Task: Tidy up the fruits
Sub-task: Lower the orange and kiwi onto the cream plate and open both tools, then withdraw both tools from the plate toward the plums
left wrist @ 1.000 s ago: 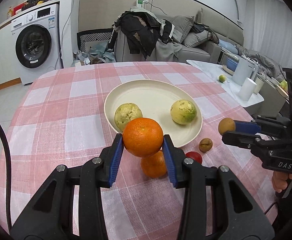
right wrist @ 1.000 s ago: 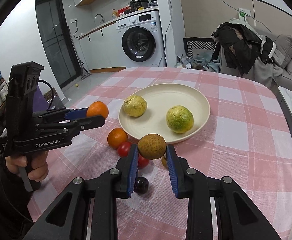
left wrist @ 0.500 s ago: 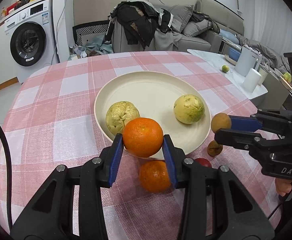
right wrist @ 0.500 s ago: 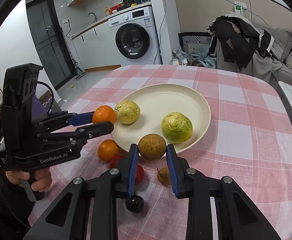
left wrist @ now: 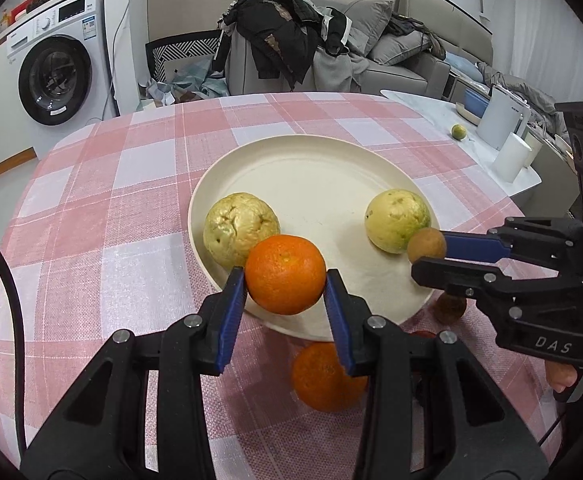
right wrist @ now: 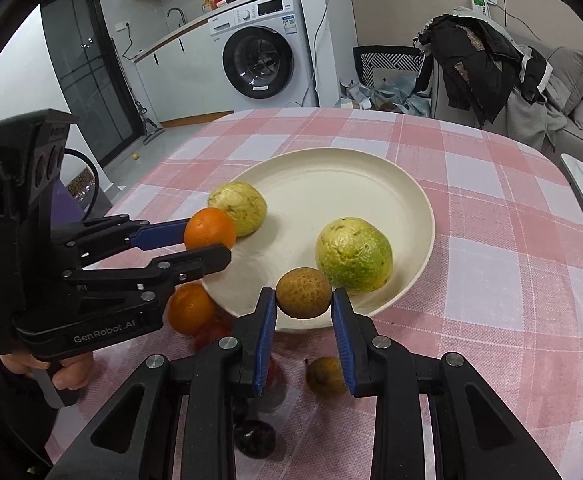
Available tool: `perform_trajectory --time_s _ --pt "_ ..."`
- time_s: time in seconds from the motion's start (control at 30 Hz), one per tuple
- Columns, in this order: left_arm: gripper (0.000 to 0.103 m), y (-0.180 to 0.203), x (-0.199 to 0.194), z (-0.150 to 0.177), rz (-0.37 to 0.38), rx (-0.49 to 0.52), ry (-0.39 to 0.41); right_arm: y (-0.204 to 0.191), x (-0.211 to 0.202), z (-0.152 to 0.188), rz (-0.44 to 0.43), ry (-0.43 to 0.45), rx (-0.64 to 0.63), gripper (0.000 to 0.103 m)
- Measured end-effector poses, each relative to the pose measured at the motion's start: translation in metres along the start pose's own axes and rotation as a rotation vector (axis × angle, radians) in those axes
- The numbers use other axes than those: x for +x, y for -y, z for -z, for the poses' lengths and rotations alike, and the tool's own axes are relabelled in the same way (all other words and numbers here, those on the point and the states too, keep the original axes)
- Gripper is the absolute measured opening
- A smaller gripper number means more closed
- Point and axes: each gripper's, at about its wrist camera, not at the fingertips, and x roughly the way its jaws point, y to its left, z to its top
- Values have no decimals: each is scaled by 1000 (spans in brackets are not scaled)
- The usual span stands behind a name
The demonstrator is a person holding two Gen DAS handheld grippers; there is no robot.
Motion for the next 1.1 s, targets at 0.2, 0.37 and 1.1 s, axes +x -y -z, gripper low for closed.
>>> perform_trajectory --time_s 0.2,0.37,1.1 --pt "36 -2 7 -4 -19 7 -2 10 5 -5 39 -1 7 29" --pt "37 -4 13 -9 -27 7 -7 21 6 -8 67 2 29 29" --pt "70 -7 -6 -3 -61 -8 56 29 4 -13 131 71 52 50"
